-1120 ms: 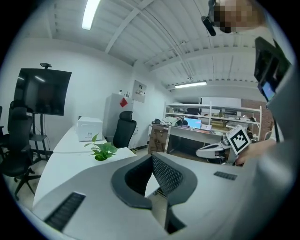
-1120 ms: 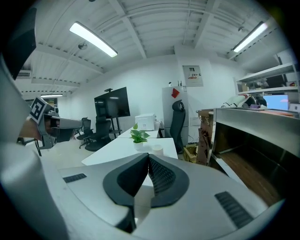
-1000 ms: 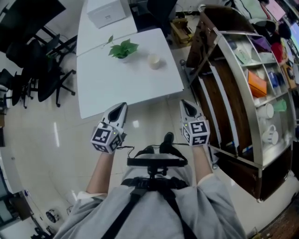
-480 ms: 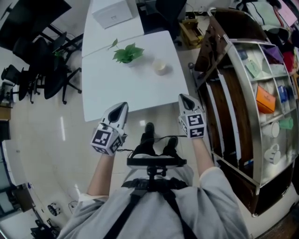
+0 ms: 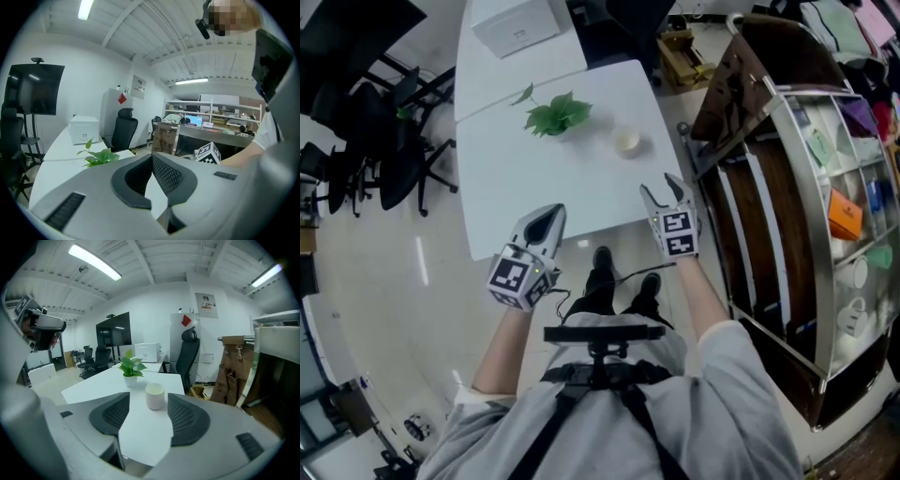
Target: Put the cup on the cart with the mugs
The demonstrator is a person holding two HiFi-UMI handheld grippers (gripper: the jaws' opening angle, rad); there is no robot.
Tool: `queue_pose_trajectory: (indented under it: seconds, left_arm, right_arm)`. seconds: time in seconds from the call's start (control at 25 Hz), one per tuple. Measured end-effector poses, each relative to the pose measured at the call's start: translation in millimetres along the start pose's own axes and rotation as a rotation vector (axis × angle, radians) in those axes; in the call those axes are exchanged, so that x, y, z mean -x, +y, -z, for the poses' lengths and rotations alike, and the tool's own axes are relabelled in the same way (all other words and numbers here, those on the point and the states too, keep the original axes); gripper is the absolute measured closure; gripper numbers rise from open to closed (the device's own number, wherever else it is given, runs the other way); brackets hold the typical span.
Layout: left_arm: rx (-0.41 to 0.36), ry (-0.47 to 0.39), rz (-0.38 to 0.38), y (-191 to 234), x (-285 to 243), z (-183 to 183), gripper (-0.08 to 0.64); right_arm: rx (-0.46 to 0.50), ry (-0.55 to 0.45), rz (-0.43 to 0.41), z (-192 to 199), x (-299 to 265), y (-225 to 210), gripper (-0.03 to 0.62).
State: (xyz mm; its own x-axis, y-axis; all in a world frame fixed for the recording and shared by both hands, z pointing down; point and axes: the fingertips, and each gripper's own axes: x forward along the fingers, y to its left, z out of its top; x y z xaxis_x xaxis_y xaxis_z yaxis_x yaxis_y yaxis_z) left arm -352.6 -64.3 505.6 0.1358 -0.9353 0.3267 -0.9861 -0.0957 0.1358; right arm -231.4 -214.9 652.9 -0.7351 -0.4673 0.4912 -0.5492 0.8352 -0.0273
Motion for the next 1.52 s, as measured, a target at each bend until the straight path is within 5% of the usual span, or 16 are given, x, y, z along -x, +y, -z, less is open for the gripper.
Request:
queue_pose_trajectory:
  seconds: [0.28, 0.48, 0.84, 1.52]
  left_arm:
    - [-0.011, 0.019, -0.007, 30, -7, 0, 0.557]
    - [-0.032, 0.022, -0.015, 55, -10, 5, 0.557]
    - [-0.028, 0.1, -0.004, 74, -16, 20, 0.557]
    - [-0.025, 0.111, -0.017, 95, -15, 30, 0.557]
  right_arm:
    - [0.031, 0.006, 0.013, 10, -72, 1, 0.194]
    - [0.021, 0.01, 0.003, 15, -116, -4, 0.14]
    - [0.025, 0.011, -0.024, 28, -180, -12, 0.11]
    - [0.022, 0.016, 0.022, 34, -226, -26, 0.11]
